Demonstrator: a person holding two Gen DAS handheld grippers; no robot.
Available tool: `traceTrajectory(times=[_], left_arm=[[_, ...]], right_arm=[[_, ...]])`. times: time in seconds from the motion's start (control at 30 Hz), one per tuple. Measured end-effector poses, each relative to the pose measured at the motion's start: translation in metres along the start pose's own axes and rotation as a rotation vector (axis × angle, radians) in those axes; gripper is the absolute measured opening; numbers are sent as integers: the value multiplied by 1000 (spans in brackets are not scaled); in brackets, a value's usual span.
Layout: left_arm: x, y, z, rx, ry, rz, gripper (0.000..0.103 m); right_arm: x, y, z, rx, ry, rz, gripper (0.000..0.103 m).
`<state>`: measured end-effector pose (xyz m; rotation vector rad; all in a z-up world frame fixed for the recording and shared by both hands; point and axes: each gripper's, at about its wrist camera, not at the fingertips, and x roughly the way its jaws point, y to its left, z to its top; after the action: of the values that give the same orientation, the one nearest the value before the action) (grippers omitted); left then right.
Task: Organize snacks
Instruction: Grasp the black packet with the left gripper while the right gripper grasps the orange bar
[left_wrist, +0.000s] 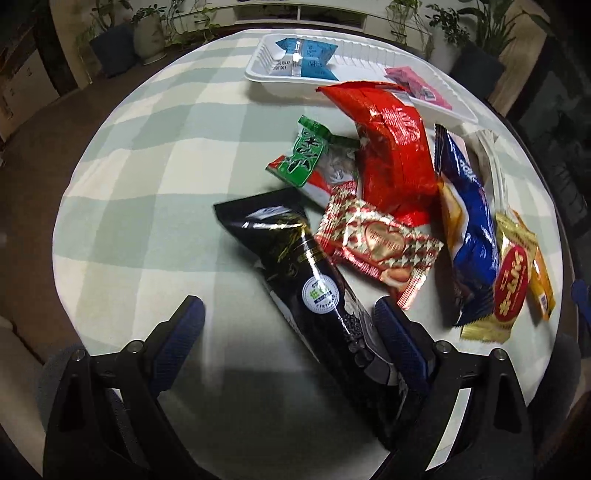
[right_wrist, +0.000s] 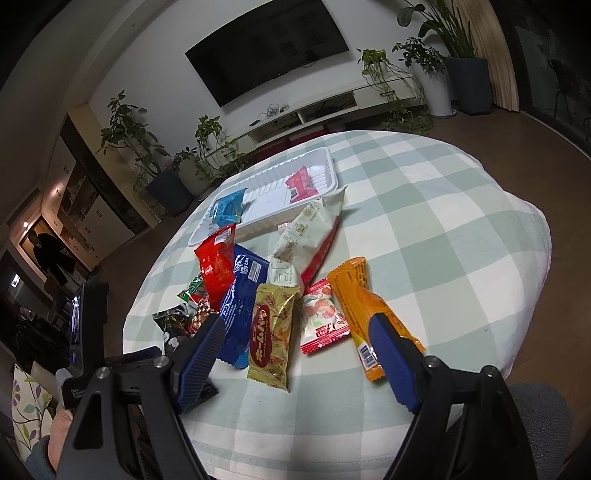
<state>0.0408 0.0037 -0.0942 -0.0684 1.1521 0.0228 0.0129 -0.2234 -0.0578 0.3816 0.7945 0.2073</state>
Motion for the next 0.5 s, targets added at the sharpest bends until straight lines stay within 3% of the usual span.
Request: traceTrajectory(times=[0.37,0.5], left_arm=[[-2,17,-7,63,4,-3,93],[-1,18,-3,78,-18,-18,82]], right_arm=[[-5,-9,0,5,-4,-24,82],[-10,-12,7,-45,-17,-81,82]])
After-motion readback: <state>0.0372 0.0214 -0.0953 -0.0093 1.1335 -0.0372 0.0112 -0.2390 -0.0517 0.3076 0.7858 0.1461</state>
